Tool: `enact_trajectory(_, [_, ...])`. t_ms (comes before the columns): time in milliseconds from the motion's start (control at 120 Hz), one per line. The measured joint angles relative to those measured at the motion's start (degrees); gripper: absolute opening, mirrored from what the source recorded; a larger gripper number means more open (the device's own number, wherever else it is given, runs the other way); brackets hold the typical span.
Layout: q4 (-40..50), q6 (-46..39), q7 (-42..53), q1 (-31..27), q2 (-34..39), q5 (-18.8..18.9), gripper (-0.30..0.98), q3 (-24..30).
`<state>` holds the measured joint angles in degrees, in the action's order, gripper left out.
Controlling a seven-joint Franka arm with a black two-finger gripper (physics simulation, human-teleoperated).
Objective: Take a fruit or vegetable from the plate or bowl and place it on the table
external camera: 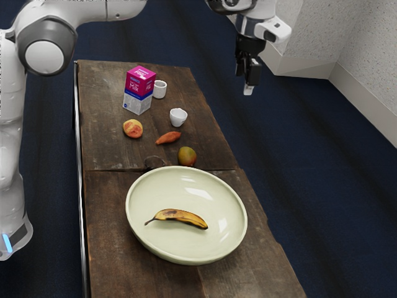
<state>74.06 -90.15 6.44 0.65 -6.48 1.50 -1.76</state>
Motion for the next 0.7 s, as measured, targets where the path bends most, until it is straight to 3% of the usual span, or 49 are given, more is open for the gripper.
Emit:
enact_trajectory(192, [-0.16,1.41,-0.05,-0.83,-1.18,-0.32,0.68,-0.40])
enact_trajectory(442, [5.60,5.20,0.02,-12.05,1.56,-0.04,0.69,-0.15])
enact_trajectory(600, [7.21,5.60,3.05,-12.22,3.95,-0.56,0.69,3.43])
enact_trajectory(700, [15.22,3.51,6.71,-9.43,11.02,-2.72,0.69,5.16])
